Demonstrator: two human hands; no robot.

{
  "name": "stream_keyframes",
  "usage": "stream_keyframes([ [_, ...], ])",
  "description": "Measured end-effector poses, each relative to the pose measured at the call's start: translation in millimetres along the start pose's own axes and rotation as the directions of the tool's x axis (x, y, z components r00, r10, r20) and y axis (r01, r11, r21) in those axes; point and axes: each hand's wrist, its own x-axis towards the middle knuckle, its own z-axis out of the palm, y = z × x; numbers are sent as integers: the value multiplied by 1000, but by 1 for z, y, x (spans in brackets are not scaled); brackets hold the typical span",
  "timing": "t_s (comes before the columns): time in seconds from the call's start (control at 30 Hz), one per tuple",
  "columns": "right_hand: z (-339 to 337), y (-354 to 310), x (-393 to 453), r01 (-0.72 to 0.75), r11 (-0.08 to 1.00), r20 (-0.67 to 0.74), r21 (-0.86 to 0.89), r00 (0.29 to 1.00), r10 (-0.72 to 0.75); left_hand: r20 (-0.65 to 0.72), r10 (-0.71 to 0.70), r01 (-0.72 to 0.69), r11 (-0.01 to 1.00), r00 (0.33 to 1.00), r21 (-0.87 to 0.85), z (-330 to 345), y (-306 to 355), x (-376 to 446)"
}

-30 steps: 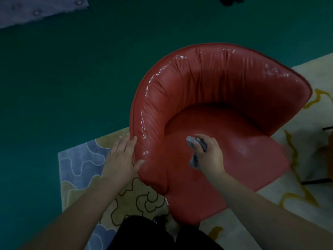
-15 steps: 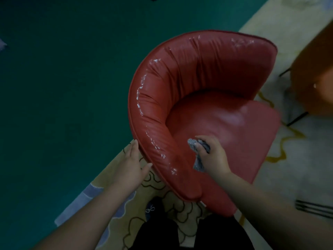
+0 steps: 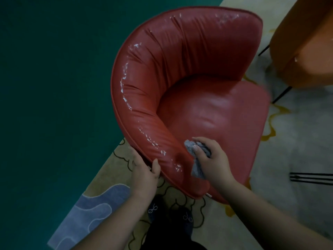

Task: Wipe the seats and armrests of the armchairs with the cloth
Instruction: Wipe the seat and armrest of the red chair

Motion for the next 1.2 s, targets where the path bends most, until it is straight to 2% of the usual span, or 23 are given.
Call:
stream_keyframes([
  [0.07, 14, 4, -1, 79, 997, 37, -7, 996, -79, -14, 1, -1, 1000, 1000, -1, 7, -5, 2],
  [0.17, 39, 13, -11, 241, 965, 183, -102, 958, -219, -37, 0, -1, 999, 999, -36, 10, -9, 3],
  [0.23, 45, 22, -11, 300, 942, 207, -153, 941, -266, -26, 7, -8, 999, 1000, -45, 9, -8, 3],
  [0.4, 38, 33, 6, 71, 997, 40, -29, 997, -70, 42, 6, -3, 999, 999, -51, -4, -8, 3],
  [0.47, 44, 24, -2, 136, 990, 45, 26, 989, -138, 59, -6, 9, 999, 998, -45, -9, -7, 4],
  [0.57, 57, 24, -15, 302, 952, 139, -44, 946, -293, 71, 6, -5, 1000, 997, -16, -14, -7, 7],
  [0.6, 56, 27, -10, 279, 958, 123, -67, 955, -270, 78, 14, -12, 1000, 997, -17, -15, -7, 7],
  [0.7, 44, 38, 11, 84, 994, 14, -68, 996, -83, 88, 31, -30, 999, 996, -23, -16, -9, 8],
  [0.77, 44, 36, 10, 64, 997, -30, -36, 997, -65, 92, 42, -40, 999, 995, -24, -16, -10, 8],
  [0.83, 53, 28, -5, 172, 985, -22, -5, 985, -172, 81, 51, -50, 999, 995, -20, -16, -12, 8],
  [0.9, 62, 24, -23, 295, 952, 42, -83, 955, -293, 68, 46, -44, 998, 997, -32, -17, -14, 8],
  [0.93, 63, 25, -25, 309, 944, 51, -115, 951, -305, 69, 41, -38, 998, 997, -49, -18, -14, 8],
  [1.13, 44, 25, 1, 45, 993, -34, -113, 998, -50, 68, 33, -29, 998, 997, -50, -22, -12, 6],
  [1.2, 48, 18, -2, 77, 996, -68, -51, 994, -80, 63, 35, -31, 998, 997, -62, -22, -12, 6],
])
